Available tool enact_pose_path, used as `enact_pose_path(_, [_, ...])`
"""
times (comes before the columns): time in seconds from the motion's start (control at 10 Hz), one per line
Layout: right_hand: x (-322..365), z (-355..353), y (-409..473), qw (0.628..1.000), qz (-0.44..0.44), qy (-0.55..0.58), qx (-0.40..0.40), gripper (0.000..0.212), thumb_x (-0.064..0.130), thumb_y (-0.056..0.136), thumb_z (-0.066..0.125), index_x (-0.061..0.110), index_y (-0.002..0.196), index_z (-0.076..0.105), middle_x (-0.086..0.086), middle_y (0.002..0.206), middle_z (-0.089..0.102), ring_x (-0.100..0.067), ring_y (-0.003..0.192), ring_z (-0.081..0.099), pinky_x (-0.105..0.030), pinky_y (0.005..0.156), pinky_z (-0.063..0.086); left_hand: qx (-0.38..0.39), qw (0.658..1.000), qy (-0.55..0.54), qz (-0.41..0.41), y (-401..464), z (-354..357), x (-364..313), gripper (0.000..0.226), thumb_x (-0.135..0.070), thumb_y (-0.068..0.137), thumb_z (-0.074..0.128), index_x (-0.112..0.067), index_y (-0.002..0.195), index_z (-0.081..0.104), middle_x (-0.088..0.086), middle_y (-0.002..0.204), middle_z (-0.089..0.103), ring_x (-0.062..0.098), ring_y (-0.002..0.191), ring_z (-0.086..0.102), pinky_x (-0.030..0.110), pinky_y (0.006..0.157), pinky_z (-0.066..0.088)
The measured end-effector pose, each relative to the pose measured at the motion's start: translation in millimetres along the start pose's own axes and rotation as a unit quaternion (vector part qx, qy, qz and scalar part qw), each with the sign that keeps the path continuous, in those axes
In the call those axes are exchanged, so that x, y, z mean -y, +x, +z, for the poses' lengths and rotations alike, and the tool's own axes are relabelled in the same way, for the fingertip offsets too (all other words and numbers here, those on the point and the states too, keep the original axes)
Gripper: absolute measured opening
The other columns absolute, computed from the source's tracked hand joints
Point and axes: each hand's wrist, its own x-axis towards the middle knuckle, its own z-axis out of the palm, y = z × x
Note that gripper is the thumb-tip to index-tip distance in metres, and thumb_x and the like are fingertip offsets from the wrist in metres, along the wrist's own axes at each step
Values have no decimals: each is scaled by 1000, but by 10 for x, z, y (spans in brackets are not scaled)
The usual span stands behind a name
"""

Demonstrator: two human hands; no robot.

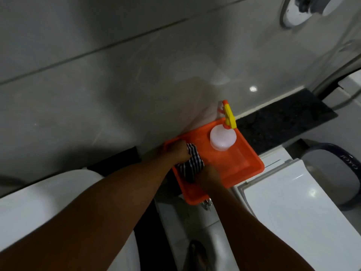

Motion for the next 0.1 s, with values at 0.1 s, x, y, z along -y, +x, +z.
enact_pose_path(0.1, [87, -49, -110, 997, -32, -61, -47, 73, 25, 85, 70, 6, 145, 32, -20, 146, 41, -36, 133, 43, -46, 112, 40, -34, 998, 23, 53, -154, -81, 16, 54, -27, 82, 67, -6, 129, 51, 20, 140, 52, 36, 128, 51, 45, 106, 44])
